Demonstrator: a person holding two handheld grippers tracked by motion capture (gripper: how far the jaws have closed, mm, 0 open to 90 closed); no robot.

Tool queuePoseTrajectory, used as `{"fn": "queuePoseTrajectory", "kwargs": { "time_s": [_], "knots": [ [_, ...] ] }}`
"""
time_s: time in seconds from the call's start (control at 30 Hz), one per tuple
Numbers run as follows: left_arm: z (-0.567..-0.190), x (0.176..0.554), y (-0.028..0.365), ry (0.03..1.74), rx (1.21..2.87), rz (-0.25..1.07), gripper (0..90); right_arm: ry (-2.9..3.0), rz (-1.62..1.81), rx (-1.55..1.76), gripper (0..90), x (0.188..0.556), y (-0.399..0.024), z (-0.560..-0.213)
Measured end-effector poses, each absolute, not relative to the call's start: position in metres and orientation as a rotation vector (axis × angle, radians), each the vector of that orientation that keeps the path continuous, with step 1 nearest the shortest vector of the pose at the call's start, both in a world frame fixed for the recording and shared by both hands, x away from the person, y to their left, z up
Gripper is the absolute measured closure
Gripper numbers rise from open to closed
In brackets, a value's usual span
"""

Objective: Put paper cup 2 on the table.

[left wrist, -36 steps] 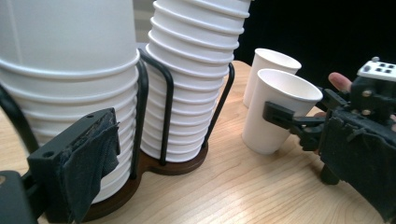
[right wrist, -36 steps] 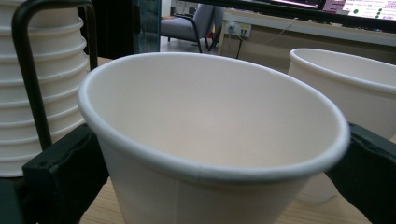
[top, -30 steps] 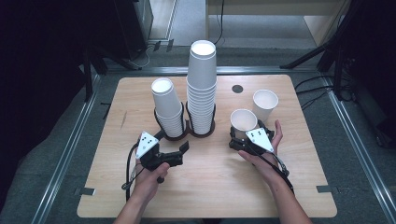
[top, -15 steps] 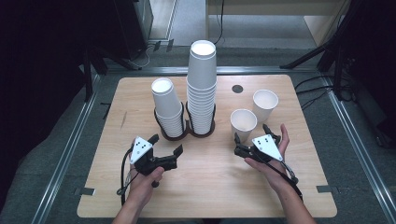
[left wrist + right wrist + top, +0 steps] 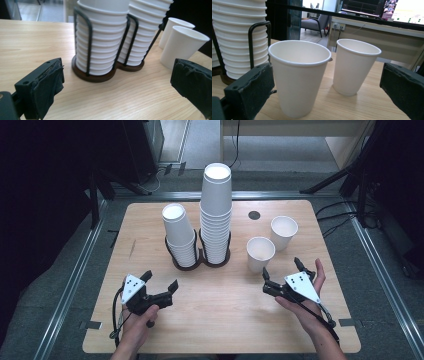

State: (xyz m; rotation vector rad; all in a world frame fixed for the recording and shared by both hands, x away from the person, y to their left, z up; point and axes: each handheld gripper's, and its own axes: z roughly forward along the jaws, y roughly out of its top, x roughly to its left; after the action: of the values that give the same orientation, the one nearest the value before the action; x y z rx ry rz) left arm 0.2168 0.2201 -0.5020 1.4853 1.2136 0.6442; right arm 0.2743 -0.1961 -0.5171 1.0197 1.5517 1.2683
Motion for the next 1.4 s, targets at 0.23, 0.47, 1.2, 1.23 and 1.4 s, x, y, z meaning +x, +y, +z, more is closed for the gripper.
{"fn": "queuePoseTrajectory", "kwargs": {
  "time_s": [0.23,0.47,1.2,1.23,1.4],
  "knots": [
    [-0.507,0.209,0.236,1.252,1.482,0.659,0.0,1.526,1.258,1.031,0.0,0.264,-0.212,-0.514],
    [-0.514,0.202,0.254,1.292,1.48,0.679,0.0,1.512,1.244,1.041,0.0,0.255,-0.228,-0.515],
    [-0.533,0.176,0.303,1.405,1.459,0.712,0.0,1.461,1.16,1.128,0.0,0.222,-0.287,-0.532],
    [-0.534,0.175,0.305,1.41,1.46,0.712,0.0,1.458,1.157,1.137,0.0,0.221,-0.29,-0.533],
    [-0.538,0.169,0.317,1.437,1.439,0.71,0.0,1.446,1.136,1.164,0.0,0.213,-0.303,-0.538]
  ]
}}
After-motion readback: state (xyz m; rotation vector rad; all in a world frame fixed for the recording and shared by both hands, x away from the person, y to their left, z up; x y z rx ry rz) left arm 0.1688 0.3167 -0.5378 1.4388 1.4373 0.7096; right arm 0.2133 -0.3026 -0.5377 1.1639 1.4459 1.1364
